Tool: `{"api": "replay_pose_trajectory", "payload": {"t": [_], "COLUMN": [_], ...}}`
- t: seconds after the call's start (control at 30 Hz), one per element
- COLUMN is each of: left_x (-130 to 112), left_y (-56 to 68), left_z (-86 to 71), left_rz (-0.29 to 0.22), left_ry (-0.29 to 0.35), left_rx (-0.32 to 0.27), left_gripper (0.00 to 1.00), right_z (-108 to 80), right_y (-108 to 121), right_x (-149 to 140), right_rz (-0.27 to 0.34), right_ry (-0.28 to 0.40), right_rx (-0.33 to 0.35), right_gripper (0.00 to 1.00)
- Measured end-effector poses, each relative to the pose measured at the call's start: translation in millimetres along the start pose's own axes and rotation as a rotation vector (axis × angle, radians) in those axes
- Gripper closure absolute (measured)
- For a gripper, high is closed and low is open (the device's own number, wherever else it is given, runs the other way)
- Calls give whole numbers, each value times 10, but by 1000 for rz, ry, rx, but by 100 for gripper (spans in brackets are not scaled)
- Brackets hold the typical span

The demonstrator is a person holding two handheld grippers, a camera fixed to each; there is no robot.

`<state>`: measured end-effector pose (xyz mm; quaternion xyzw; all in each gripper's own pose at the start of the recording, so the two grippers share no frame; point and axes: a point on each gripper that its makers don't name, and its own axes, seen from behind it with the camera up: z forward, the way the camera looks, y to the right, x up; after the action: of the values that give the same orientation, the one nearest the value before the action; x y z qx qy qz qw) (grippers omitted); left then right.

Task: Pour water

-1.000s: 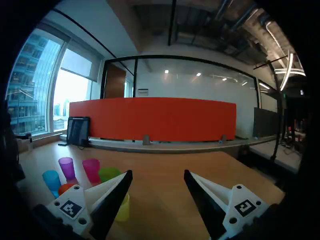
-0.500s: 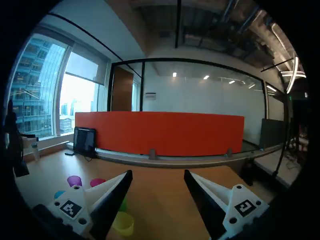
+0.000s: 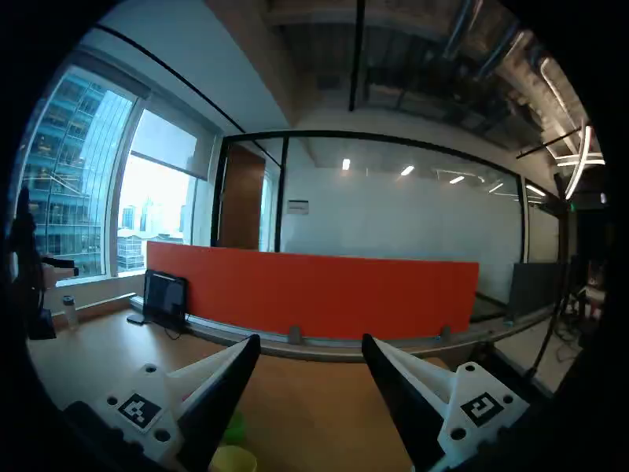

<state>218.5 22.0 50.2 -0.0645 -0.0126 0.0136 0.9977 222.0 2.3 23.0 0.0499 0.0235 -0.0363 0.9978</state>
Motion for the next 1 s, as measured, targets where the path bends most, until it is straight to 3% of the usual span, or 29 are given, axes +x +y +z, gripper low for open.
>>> {"api": "replay_pose_trajectory", "payload": {"t": [0.27, 0.47, 0.67, 1.0], "left_x": [17, -54, -60, -129], "left_y": [177, 256, 425, 662], "left_z": [-9, -24, -45, -93], "left_rz": [4, 15, 25, 23], "left_ry": [-6, -22, -23, -42], "left_rx": [-91, -136, -213, -313], "left_gripper": [3, 3, 3, 3], "right_z": [25, 42, 1, -10], "right_y": [-77, -238, -436, -539], "right_x": [-2, -14, 29, 74], "right_rz": [-2, -20, -43, 15], "right_ry": [-6, -5, 2, -9], "right_rx": [49, 150, 260, 348], "right_gripper": [0, 0, 0, 0]}}
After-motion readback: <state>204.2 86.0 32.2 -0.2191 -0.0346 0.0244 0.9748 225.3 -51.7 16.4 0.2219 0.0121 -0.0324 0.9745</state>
